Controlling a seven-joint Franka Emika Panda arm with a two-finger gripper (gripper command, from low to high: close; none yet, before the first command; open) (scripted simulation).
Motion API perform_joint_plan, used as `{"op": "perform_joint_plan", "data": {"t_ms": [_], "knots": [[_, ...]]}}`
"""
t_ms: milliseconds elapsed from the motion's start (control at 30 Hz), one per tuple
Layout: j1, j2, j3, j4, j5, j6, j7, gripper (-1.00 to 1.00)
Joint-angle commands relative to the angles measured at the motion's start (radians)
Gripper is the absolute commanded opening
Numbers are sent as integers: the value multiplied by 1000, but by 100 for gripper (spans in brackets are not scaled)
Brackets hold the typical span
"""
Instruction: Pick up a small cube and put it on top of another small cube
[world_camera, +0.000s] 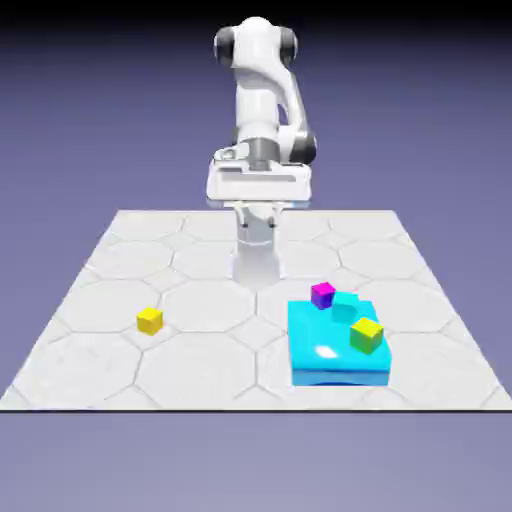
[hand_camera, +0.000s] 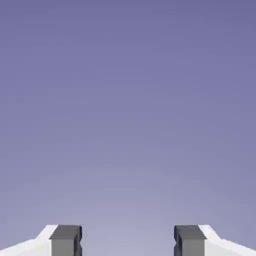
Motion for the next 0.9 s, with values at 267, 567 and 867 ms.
{"op": "perform_joint_plan", "data": {"t_ms": [267, 567, 867], "knots": [[-24, 326, -175, 197, 43, -339, -94, 0], [-48, 652, -350, 395, 86, -677, -187, 0], [-72, 979, -525, 592, 129, -1016, -281, 0]]}}
